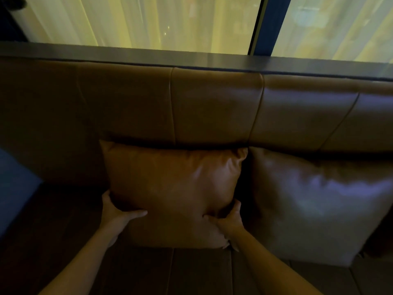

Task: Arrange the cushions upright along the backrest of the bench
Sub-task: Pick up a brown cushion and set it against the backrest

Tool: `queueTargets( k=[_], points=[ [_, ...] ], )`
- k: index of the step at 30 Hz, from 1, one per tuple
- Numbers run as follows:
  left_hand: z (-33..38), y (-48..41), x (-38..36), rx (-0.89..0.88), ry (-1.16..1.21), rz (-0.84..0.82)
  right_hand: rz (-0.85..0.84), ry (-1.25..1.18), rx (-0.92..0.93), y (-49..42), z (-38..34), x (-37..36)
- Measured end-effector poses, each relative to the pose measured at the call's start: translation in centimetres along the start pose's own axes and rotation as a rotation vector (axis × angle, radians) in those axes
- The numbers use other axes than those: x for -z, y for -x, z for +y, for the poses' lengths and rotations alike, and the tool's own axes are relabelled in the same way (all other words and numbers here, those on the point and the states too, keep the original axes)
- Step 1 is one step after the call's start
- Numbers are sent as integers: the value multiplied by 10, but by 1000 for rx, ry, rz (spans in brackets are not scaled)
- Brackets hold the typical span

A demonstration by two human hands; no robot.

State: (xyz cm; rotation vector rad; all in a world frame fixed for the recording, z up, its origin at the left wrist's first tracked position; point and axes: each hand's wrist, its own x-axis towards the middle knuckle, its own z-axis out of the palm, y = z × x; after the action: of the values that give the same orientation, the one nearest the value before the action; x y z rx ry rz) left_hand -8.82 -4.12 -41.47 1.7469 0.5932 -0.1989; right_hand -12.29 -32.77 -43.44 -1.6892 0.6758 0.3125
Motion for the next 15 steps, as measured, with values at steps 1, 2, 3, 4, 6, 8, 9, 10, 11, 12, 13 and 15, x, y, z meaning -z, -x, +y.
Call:
queueTargets(
  k=[1, 2, 3, 4, 6, 8, 9, 10, 11, 12, 13, 15],
  points=[
    [1, 0, 0, 22, 3, -5, 2, 16, 6, 0, -1, -1],
    [2, -1, 0, 37, 8, -22, -3, 28, 6, -1, -2, -1],
    [4, -1, -1, 57, 7, -35, -7, 39, -13, -2, -2, -2],
    [6, -1, -1, 64, 5, -49, -3, 44, -25, -2, -3, -2],
    [10, 1, 0, 63, -8, -57, 8, 44, -31, 1, -5, -3],
    [16, 7, -1, 47, -1, -54, 24, 52, -36, 6, -9, -3],
    [19, 10, -1, 41, 11, -46, 28, 52, -51, 9, -12, -2],
    [23, 13, -2, 28, 29, -41, 35, 46, -60, 11, -15, -1],
    [29, 17, -3, 26, 45, -33, 41, 40, -71, 15, -19, 0],
    [34, 20, -4, 25, 62, -27, 41, 25, -74, 17, -23, 0],
    [40, 25, -4, 25, 76, -16, 42, 16, -67, 20, -29, 1],
    [52, 34, -4, 29, 117, -35, 47, -10, -43, 28, -41, 3]
  ],
)
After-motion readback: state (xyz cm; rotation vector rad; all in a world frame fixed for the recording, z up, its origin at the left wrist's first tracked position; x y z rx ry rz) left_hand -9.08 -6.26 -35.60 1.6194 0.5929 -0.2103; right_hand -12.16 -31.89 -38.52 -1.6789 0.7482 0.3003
